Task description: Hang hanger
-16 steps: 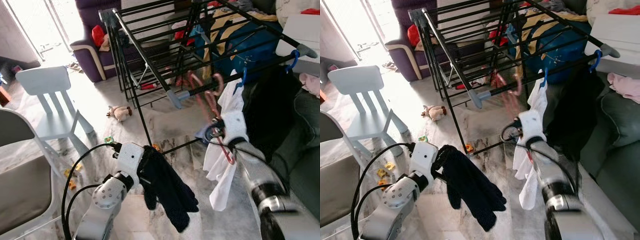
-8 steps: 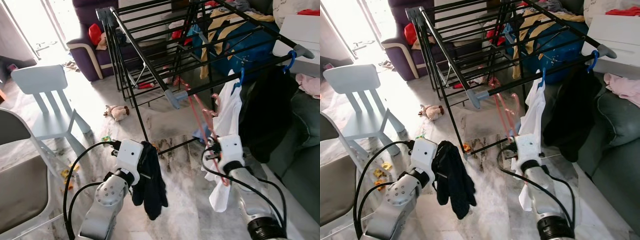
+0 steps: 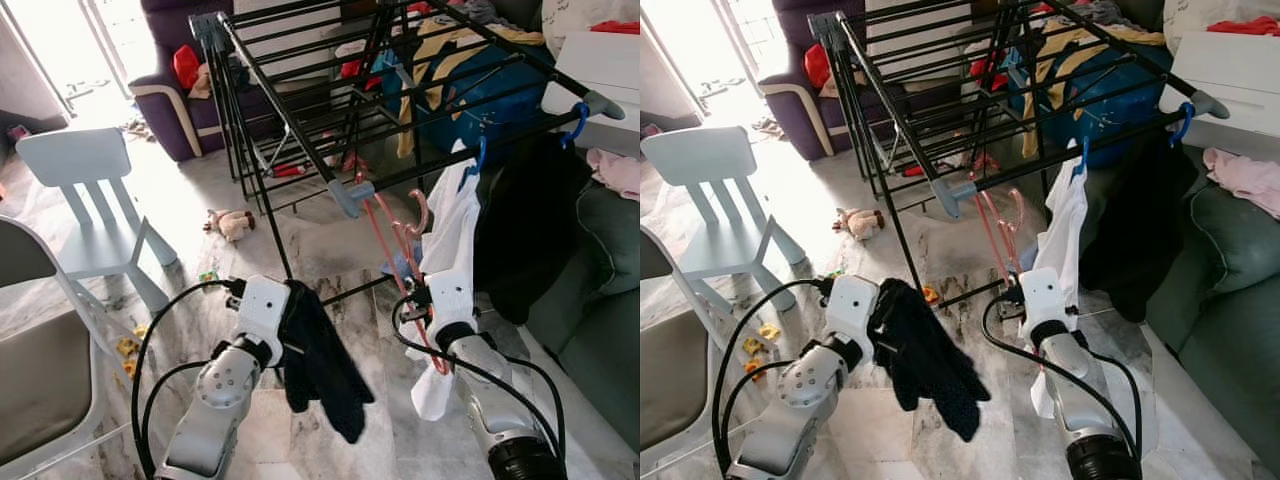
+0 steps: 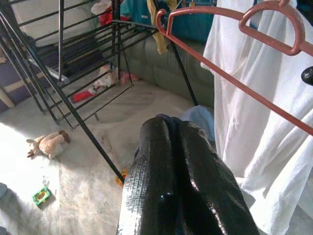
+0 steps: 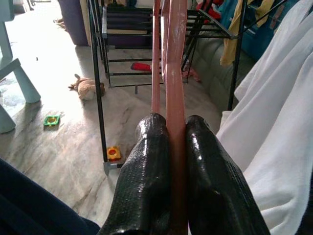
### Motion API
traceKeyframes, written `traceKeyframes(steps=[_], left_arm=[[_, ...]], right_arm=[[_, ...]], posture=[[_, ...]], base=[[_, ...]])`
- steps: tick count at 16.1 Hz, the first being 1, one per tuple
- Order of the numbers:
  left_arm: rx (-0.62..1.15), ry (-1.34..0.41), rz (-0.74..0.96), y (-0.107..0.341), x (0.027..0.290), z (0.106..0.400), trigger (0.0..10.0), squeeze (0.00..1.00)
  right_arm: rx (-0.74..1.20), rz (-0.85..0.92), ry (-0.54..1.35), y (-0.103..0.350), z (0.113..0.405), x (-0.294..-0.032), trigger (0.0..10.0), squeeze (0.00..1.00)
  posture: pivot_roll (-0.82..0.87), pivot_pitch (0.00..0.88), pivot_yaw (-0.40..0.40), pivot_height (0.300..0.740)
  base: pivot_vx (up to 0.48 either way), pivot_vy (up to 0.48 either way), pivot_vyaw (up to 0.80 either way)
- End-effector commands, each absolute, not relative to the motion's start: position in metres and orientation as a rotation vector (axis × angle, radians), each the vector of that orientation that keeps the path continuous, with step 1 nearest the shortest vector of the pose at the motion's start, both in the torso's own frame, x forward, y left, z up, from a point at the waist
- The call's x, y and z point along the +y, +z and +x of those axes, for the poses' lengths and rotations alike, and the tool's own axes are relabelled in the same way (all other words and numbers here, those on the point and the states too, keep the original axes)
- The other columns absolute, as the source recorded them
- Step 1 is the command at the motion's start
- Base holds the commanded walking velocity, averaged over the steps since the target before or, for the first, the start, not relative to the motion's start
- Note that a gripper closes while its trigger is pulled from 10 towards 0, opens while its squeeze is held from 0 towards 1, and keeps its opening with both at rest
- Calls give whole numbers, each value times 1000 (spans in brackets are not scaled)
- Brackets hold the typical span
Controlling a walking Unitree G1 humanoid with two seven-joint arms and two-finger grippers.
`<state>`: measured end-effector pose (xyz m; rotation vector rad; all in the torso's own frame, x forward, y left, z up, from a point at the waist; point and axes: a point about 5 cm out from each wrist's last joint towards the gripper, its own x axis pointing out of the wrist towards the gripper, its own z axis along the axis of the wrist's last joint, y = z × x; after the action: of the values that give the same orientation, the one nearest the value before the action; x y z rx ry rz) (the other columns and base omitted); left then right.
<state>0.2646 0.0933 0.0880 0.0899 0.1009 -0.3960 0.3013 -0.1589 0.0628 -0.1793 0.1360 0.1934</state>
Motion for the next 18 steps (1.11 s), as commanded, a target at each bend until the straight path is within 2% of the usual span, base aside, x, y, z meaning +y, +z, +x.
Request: traceKeyframes(steps=[1, 10, 18], left_arm=[[58, -406, 77, 96, 95, 268, 10000, 0], [61, -406, 65, 95, 96, 267, 10000, 0], [68, -404, 64, 94, 97, 268, 10000, 0]], right_arm=[[120, -177, 217, 67, 302, -151, 10000, 0], [139, -181, 211, 67, 300, -152, 10000, 0], [145, -181, 216, 67, 301, -150, 10000, 0]], posture=[[-80, 0, 76, 740], [-79, 0, 70, 740], [-78, 0, 72, 740]], base=[[0, 0, 0], [0, 0, 0], [0, -349, 0]])
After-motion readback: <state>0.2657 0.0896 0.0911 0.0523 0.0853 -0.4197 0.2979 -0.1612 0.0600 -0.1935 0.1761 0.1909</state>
